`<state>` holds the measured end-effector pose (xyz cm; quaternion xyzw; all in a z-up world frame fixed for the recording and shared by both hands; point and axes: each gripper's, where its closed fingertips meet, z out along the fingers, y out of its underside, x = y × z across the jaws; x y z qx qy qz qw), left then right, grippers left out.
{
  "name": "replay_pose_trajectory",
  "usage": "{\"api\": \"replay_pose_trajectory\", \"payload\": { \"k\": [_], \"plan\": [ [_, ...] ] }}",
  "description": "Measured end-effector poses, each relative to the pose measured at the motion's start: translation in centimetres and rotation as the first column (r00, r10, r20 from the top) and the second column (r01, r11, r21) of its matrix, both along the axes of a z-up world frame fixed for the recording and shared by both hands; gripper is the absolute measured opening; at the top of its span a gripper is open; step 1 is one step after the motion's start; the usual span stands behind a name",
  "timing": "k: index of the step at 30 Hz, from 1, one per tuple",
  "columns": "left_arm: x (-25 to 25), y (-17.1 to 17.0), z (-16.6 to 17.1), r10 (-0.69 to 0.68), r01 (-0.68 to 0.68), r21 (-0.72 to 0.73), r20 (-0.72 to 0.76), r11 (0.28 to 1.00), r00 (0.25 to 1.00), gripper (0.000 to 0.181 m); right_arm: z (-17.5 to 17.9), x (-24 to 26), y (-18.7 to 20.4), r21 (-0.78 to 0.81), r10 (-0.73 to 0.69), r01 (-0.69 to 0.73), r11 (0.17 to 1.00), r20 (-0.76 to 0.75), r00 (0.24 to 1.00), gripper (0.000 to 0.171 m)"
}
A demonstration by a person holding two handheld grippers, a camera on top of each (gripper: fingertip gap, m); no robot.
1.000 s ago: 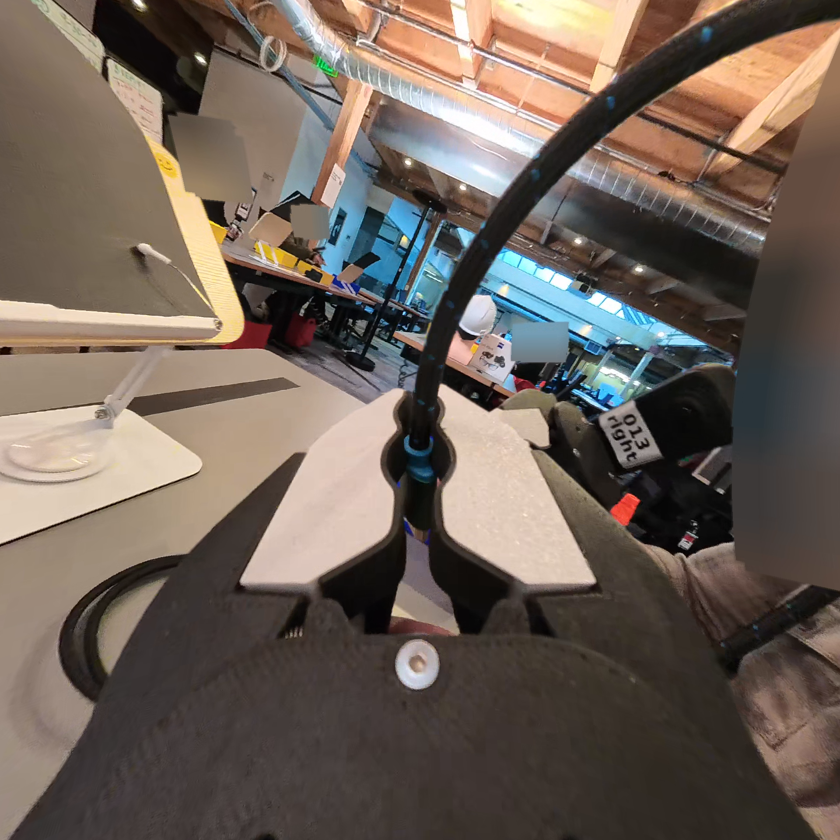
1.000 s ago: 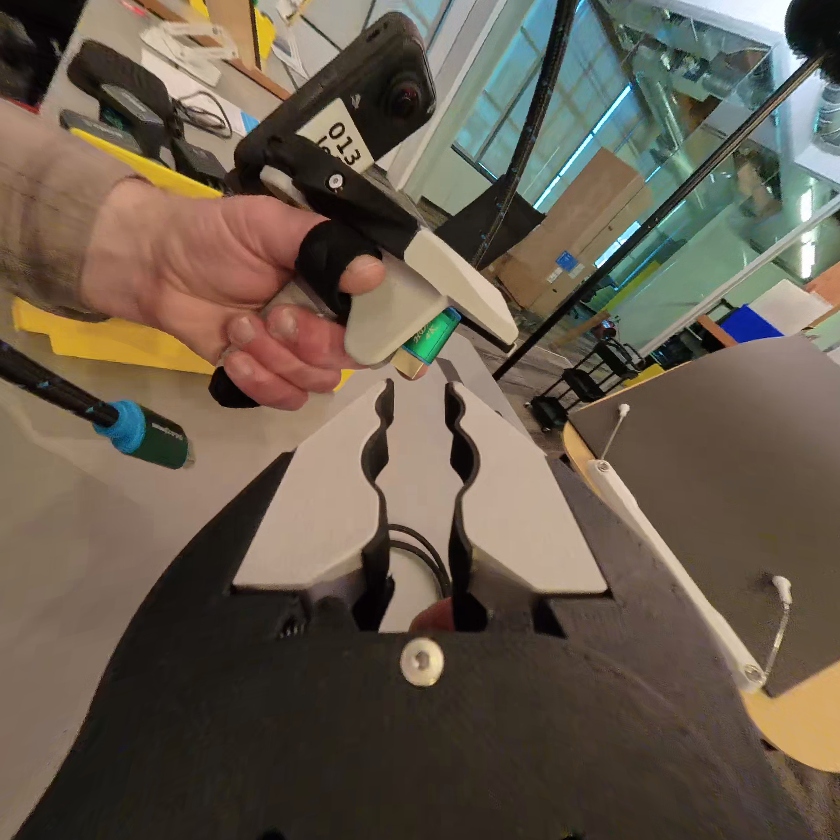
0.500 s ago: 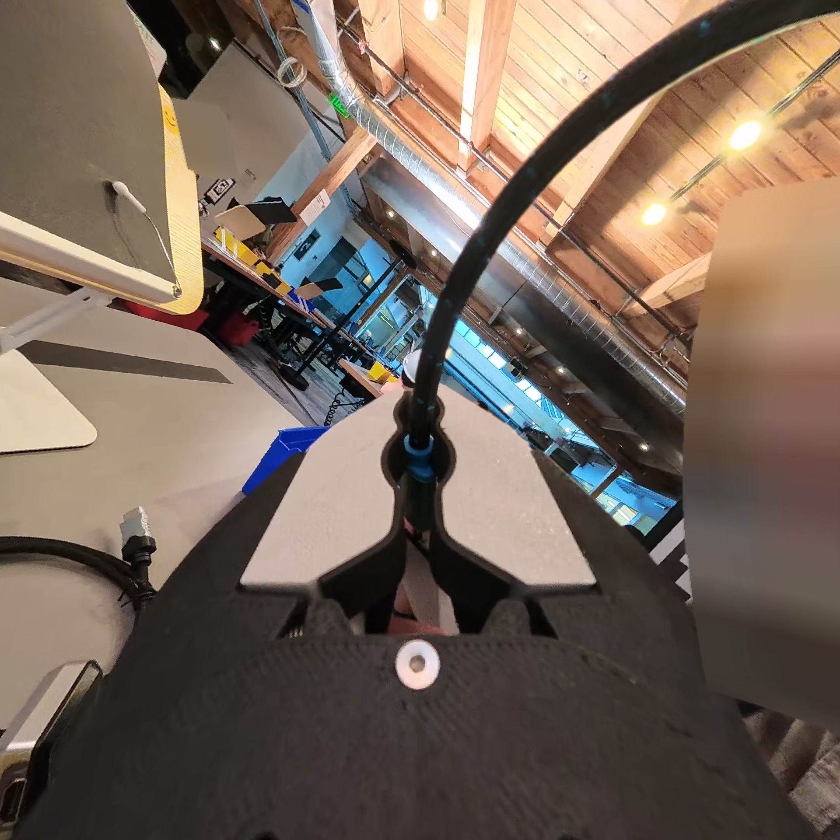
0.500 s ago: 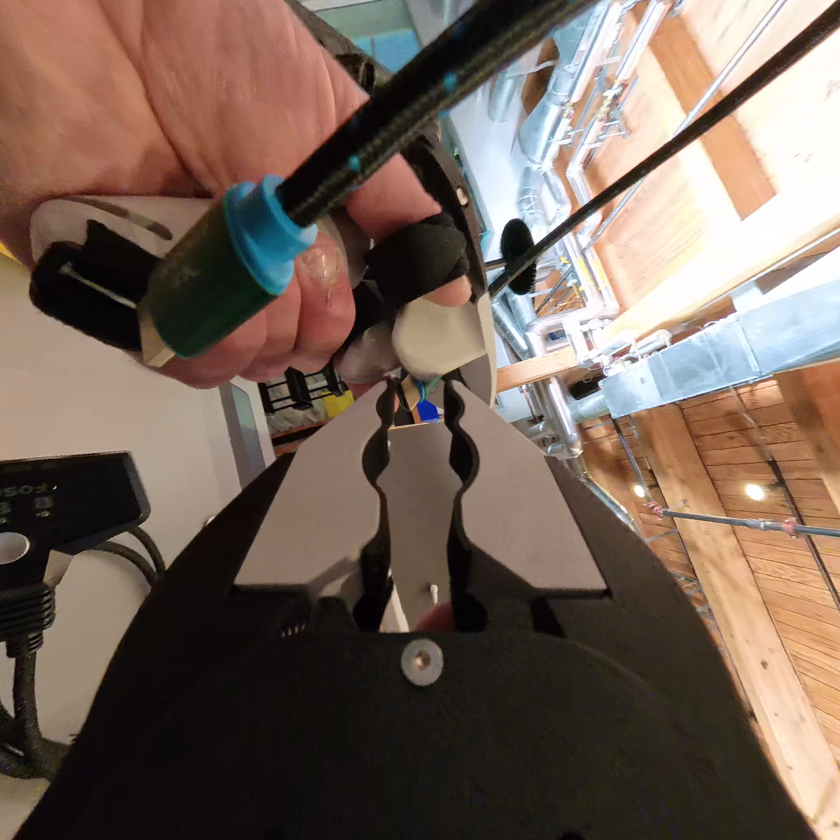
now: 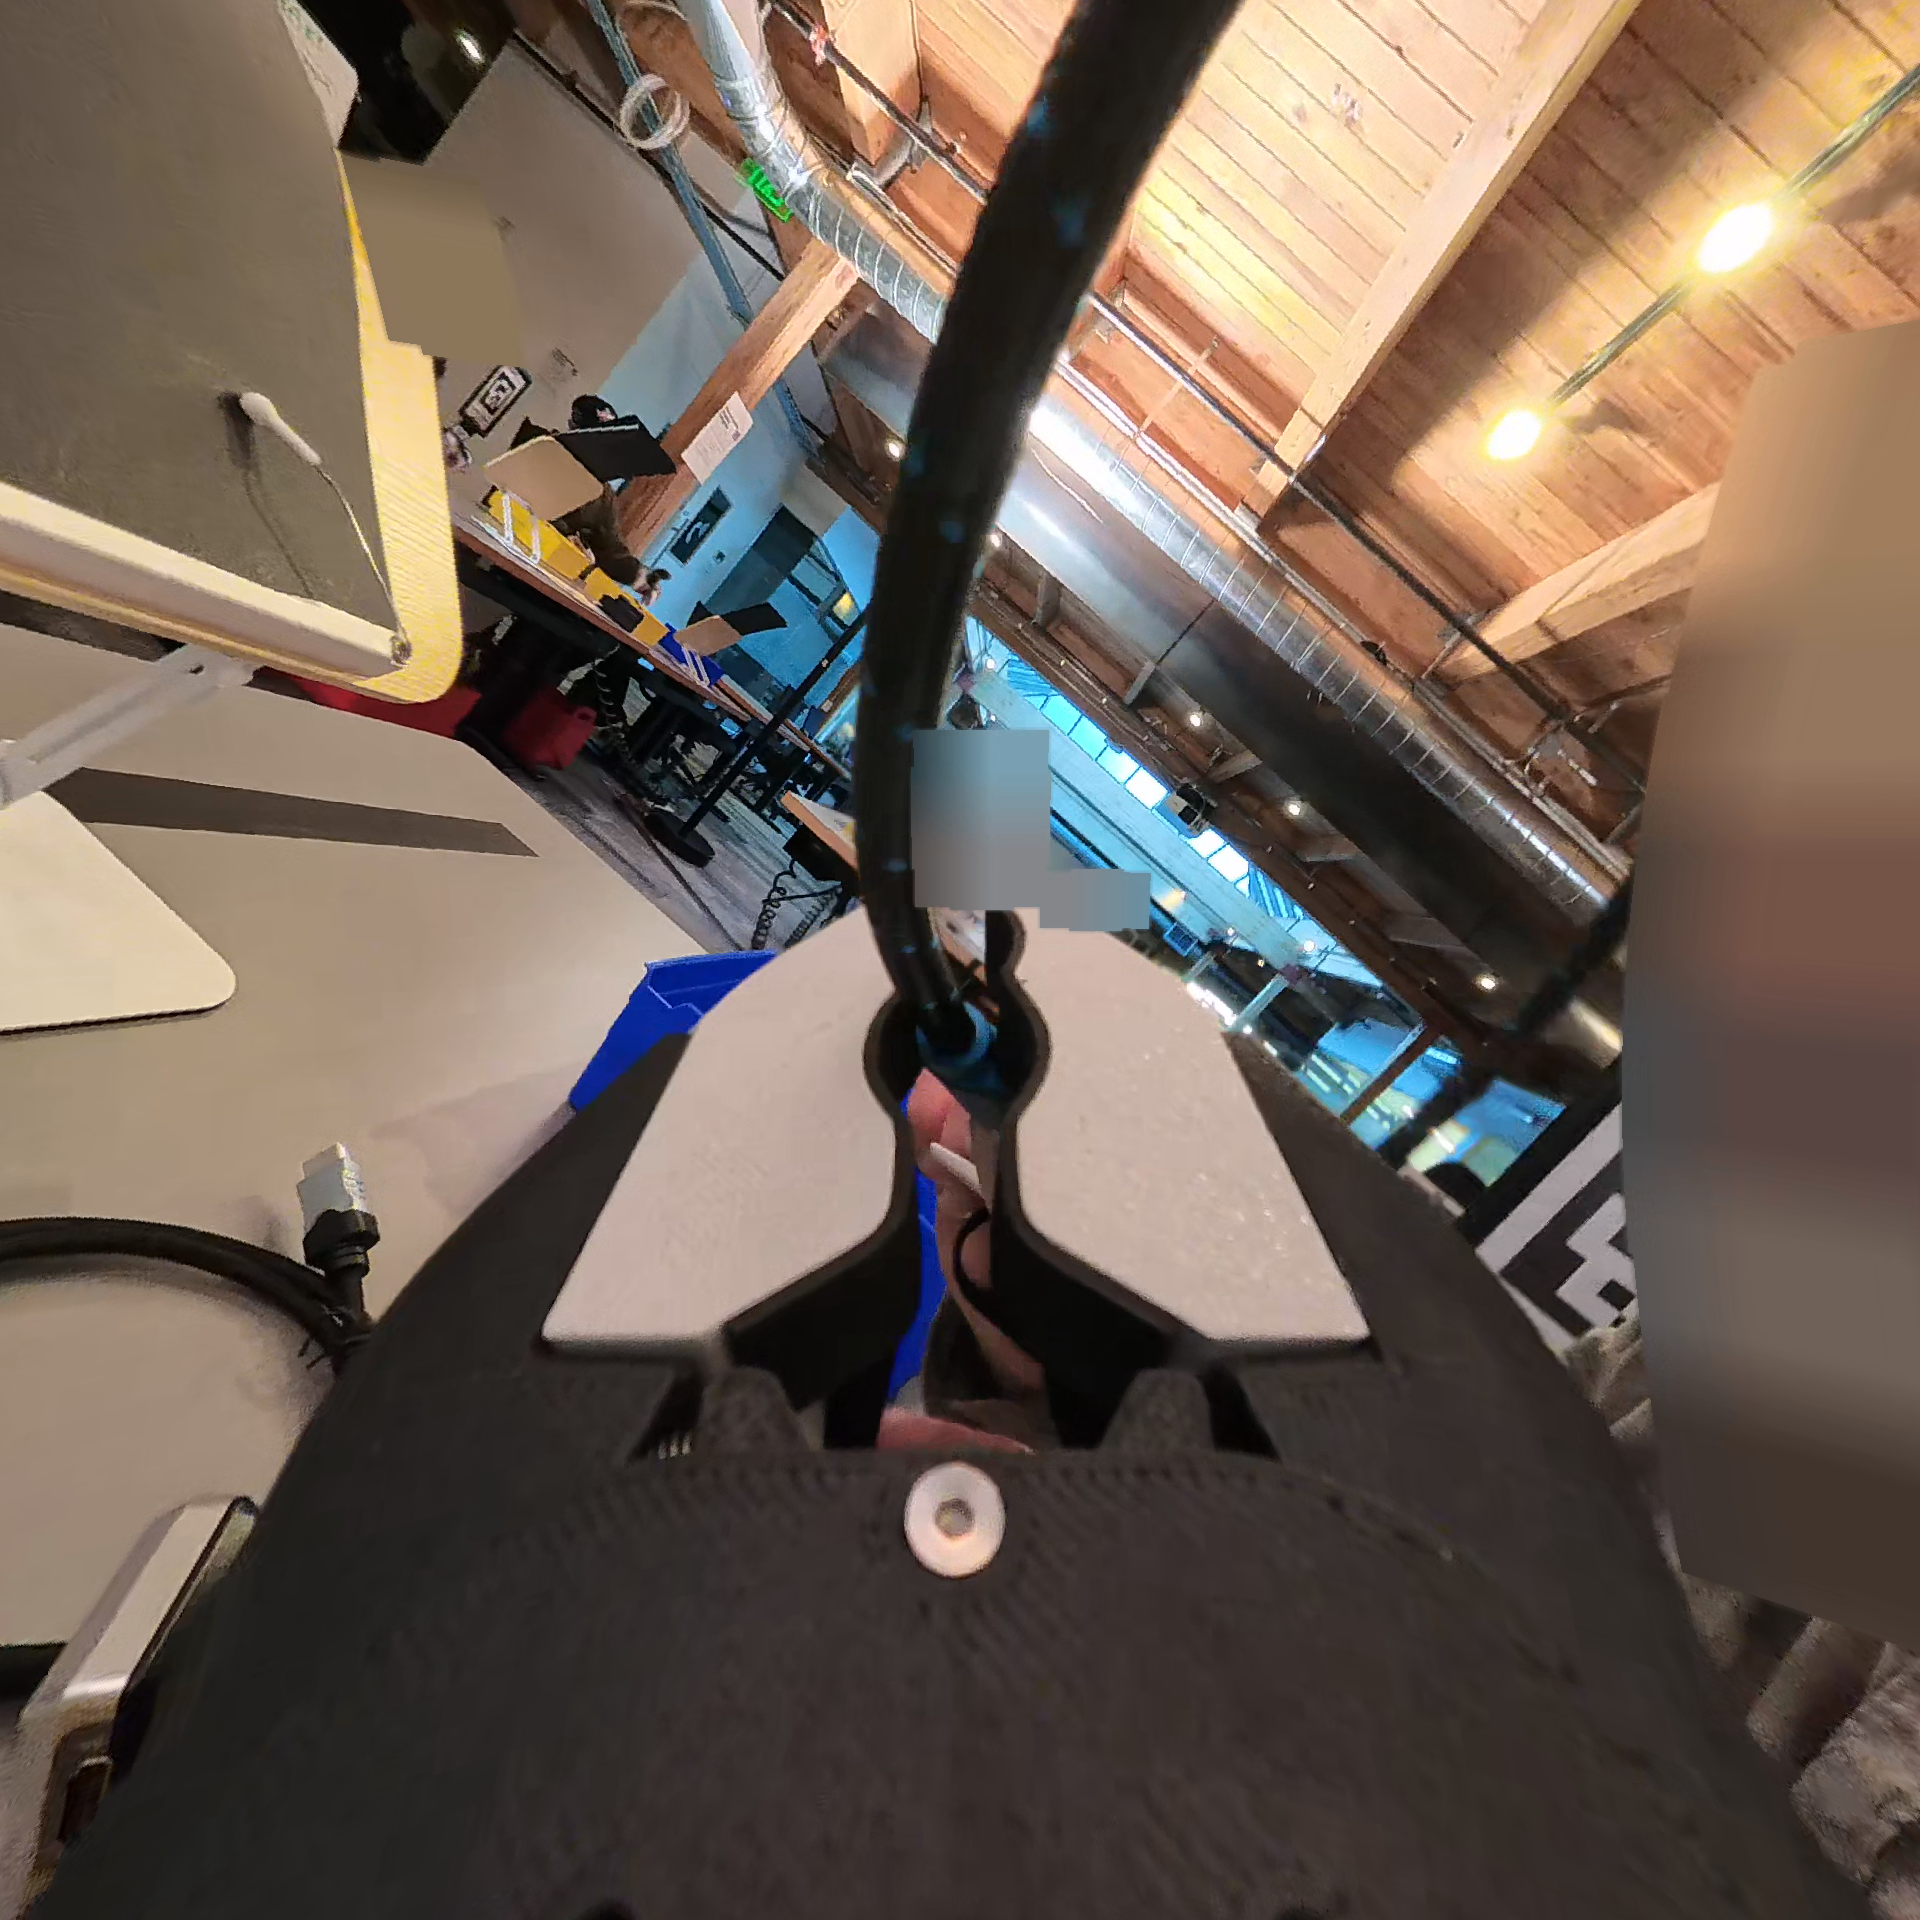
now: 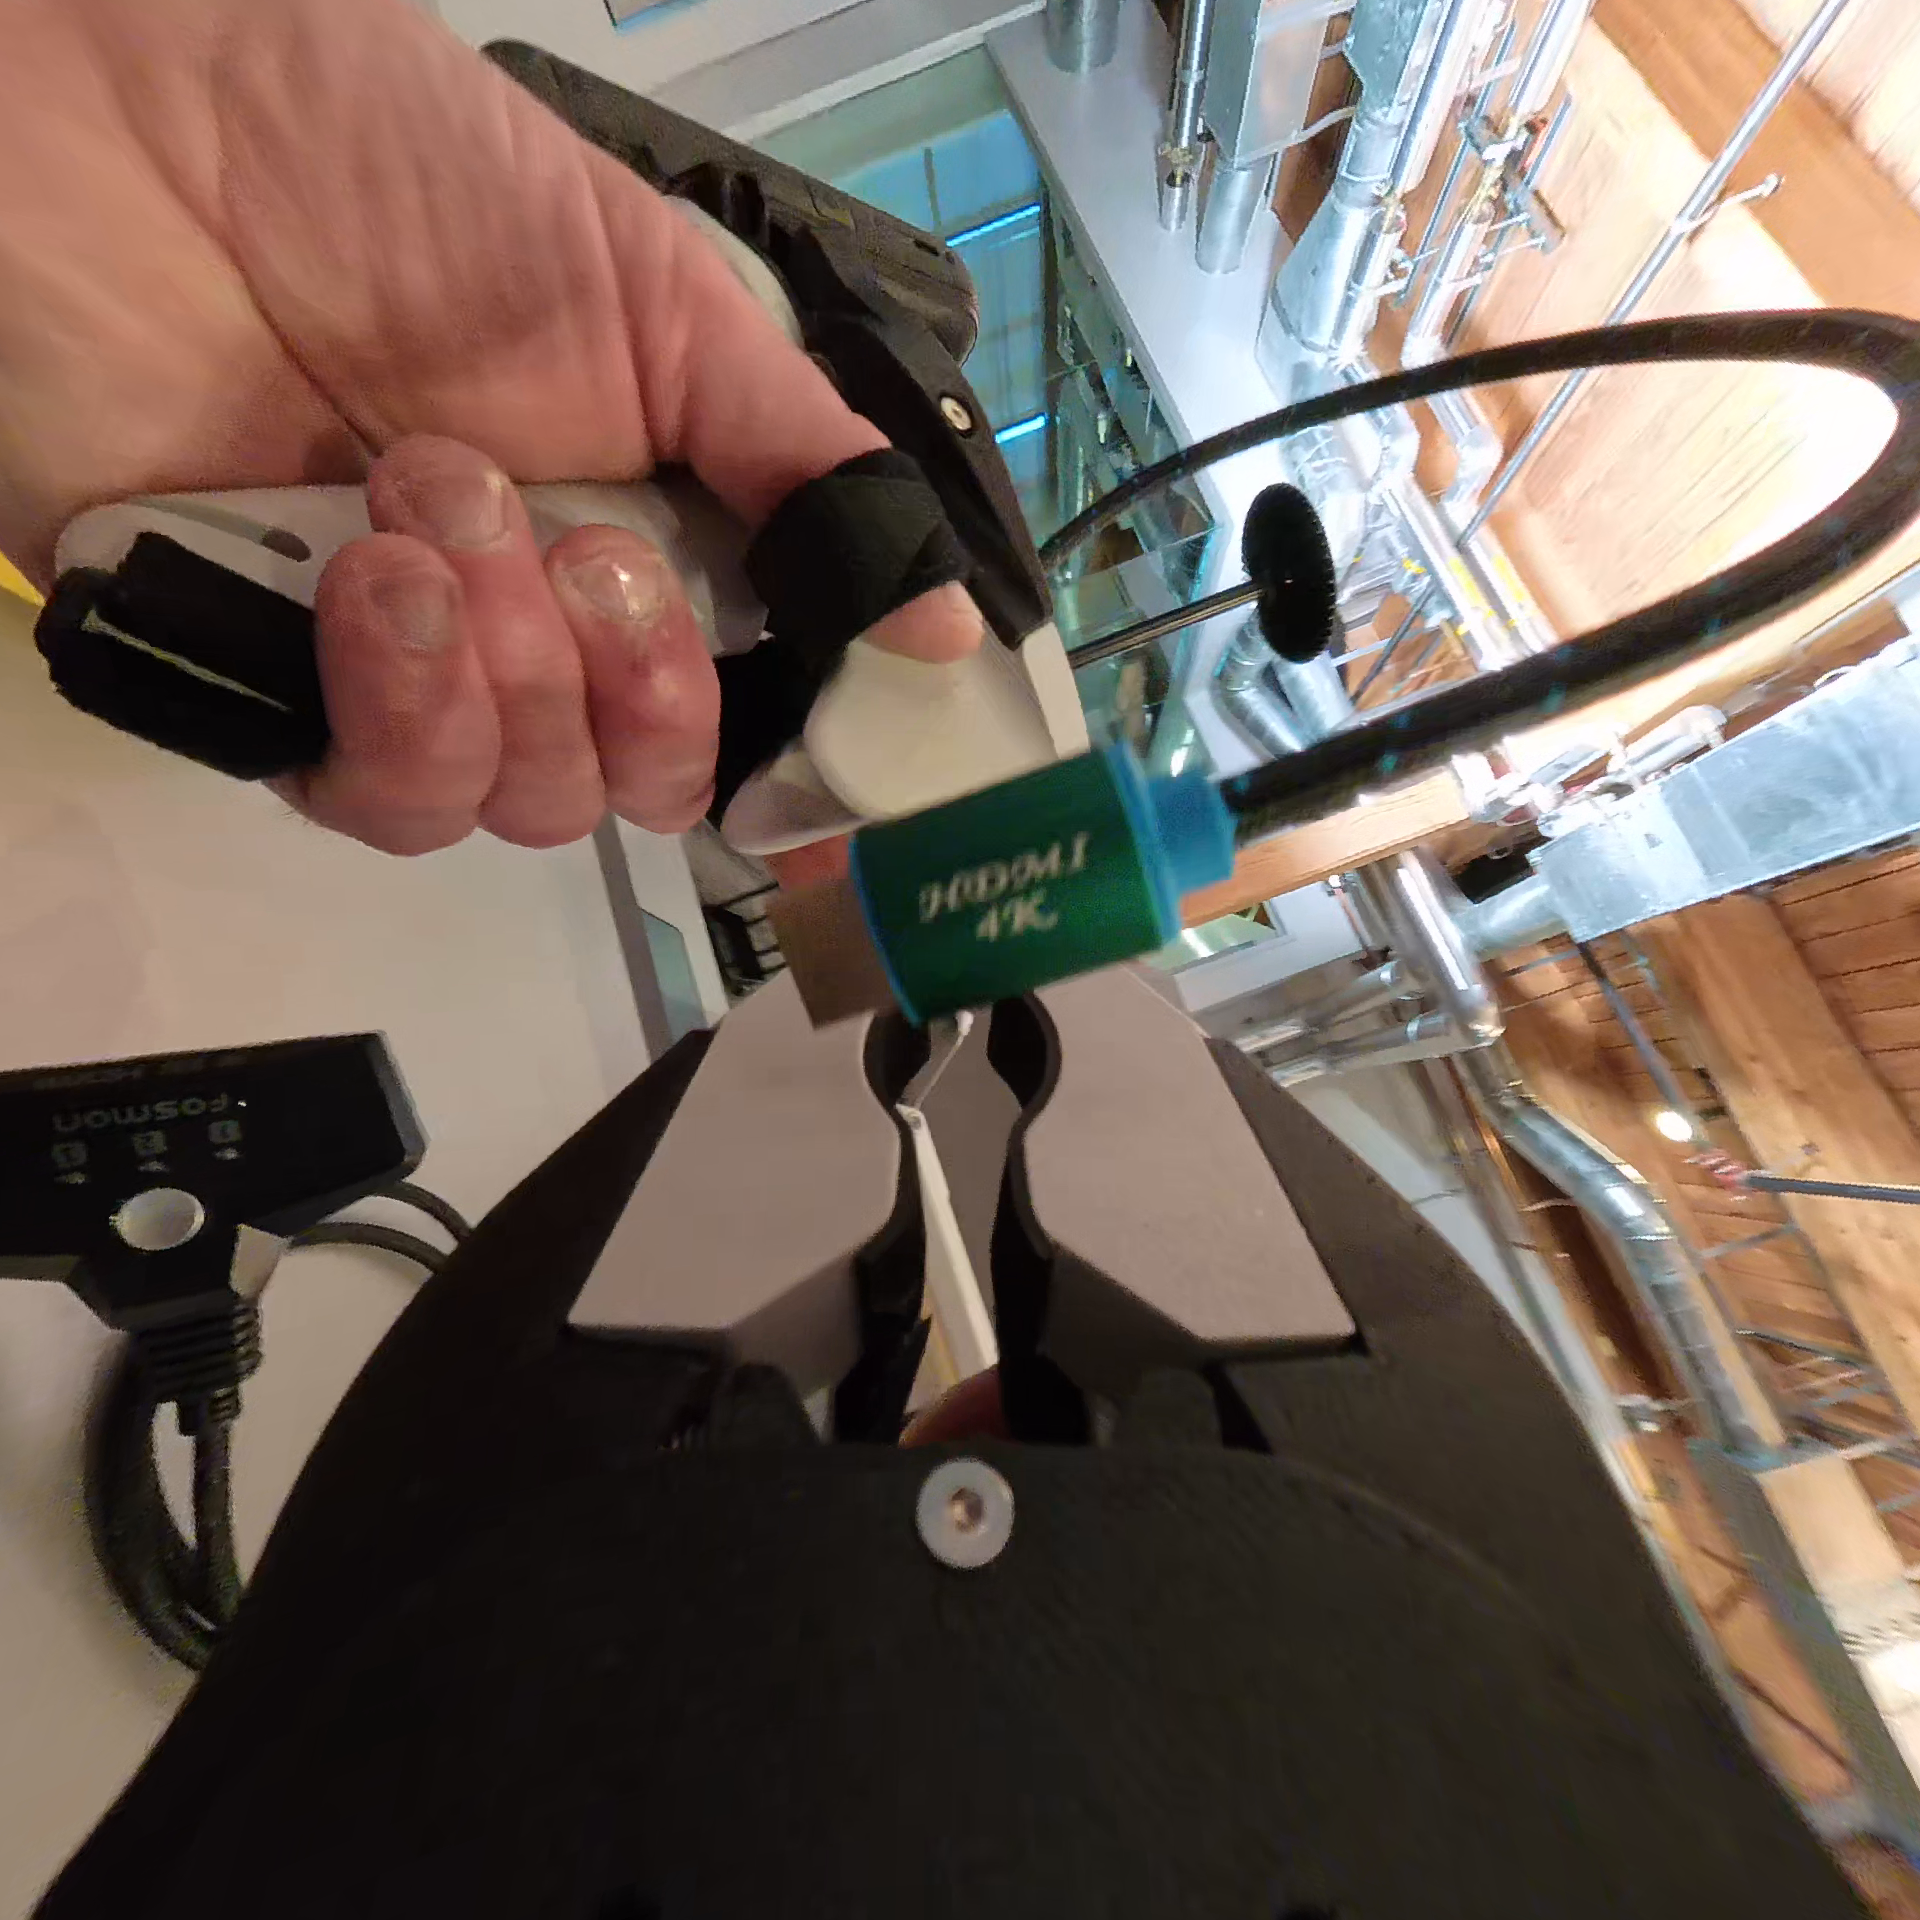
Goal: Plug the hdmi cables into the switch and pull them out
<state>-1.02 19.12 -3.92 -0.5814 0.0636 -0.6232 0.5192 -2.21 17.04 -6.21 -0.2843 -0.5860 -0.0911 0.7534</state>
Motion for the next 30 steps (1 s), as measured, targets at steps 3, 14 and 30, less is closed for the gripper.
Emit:
{"api": "replay_pose_trajectory", "payload": {
  "k": [3, 14, 30],
  "plan": [
    [0.0, 0.0, -0.2, 0.000, 0.002, 0.025, -0.050, 1.000, 0.999, 0.014, 0.3, 0.7, 0.3, -0.049, 0.025, -0.026, 0.998, -0.019, 1.000, 0.001],
    [0.1, -1.0, -0.6, -0.019, 0.075, 0.164, -0.317, 0.984, 0.948, 0.030, 0.8, 2.3, -0.2, -0.193, 0.181, -0.176, 0.965, 0.007, 0.983, 0.000],
    [2.1, -5.3, -1.2, -0.236, 0.358, 0.220, -0.437, 0.907, 0.868, 0.033, 0.9, 2.5, -3.5, -0.271, 0.363, -0.321, 0.908, 0.119, 0.924, 0.001]
  ]
}}
